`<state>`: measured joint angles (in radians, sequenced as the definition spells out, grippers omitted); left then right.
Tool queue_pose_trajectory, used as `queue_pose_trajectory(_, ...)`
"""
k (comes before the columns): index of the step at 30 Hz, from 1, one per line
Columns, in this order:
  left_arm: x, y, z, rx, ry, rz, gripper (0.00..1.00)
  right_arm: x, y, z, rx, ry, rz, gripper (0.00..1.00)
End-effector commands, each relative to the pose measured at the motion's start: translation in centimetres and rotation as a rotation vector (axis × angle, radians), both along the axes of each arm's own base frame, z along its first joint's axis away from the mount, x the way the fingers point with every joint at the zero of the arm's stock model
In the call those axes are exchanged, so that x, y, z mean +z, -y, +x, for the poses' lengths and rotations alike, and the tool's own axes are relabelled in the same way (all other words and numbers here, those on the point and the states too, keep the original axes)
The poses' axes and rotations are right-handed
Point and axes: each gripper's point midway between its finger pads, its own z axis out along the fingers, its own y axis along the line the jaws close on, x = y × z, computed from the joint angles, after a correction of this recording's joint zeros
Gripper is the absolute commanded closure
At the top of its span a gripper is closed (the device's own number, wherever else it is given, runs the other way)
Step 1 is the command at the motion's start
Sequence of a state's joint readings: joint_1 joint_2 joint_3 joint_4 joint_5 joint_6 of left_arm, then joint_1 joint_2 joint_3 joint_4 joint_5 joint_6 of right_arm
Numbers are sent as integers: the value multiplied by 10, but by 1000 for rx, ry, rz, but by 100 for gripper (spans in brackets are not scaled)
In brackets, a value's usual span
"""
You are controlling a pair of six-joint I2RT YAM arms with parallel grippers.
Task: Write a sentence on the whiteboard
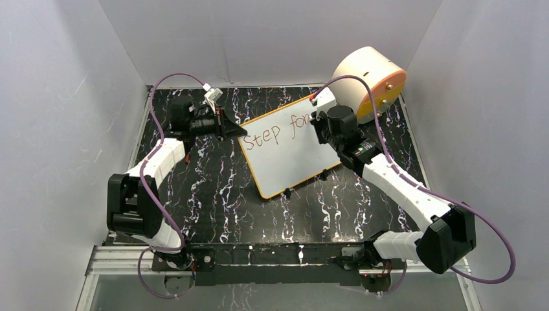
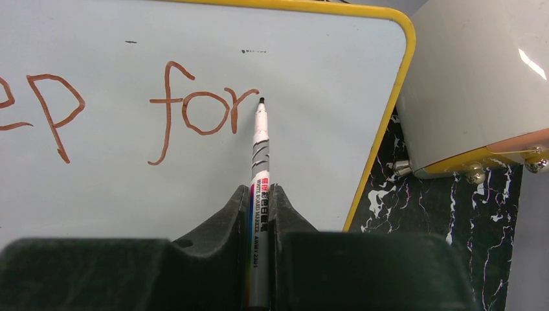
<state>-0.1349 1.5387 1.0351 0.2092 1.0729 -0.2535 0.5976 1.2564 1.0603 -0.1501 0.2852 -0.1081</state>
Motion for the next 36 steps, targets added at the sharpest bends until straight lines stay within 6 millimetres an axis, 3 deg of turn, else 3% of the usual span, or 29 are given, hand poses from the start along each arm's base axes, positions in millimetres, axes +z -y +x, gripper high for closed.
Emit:
queue_pose_trajectory(1,-68,0,-10,33,-180,113,100,19,1,7,-17,44,39,100)
queue_pose_trajectory(8,-68,0,-10,33,-180,113,100,0,7,-4,-23,-9,20,100)
queue_pose_trajectory(18,-70,1,-11,30,-186,114,100,-4,12,-9,-35,-21,10,100)
queue_pose_trajectory(36,-71,3,-13,19,-189,116,100,27,11,11,-64,93,60,100)
